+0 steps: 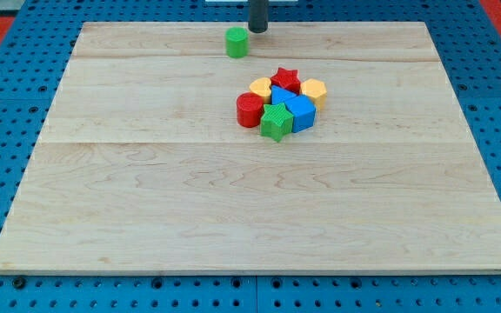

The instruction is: Move the green star to the bottom centre of the board

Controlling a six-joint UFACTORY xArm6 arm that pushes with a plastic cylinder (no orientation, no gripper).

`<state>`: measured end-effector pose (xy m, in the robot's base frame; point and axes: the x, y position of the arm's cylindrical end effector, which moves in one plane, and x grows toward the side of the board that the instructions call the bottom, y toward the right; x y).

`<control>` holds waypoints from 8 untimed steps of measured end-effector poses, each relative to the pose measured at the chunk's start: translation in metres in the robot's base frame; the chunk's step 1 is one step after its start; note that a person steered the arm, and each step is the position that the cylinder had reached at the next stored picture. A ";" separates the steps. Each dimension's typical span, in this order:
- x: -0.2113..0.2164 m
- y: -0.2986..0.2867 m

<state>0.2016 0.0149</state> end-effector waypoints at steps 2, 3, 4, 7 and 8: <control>0.095 0.098; 0.155 0.123; 0.197 0.141; 0.224 -0.007; 0.228 0.029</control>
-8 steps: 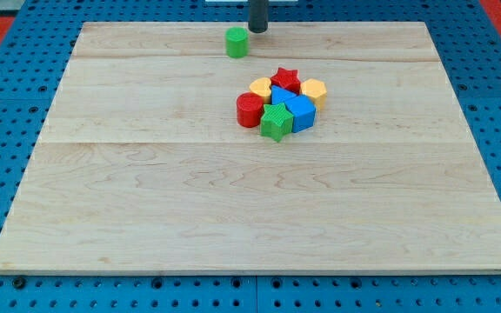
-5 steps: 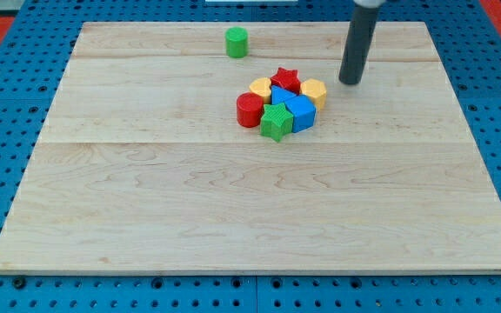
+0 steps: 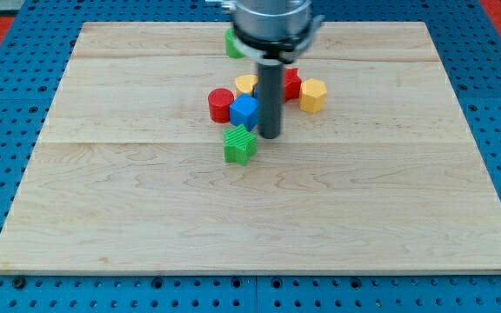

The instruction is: Move the green star to the bottom centre of the board

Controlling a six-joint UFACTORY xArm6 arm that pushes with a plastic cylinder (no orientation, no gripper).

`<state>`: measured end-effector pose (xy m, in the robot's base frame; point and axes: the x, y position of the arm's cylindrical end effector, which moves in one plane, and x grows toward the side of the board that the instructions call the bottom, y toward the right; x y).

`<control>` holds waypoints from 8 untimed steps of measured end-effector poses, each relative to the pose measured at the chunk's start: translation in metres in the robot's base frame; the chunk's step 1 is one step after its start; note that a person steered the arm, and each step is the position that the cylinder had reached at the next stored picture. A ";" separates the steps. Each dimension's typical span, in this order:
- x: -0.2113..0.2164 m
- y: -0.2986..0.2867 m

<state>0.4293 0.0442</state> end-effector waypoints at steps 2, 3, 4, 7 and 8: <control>-0.003 -0.104; 0.009 -0.097; 0.029 -0.092; 0.036 -0.080; 0.023 0.010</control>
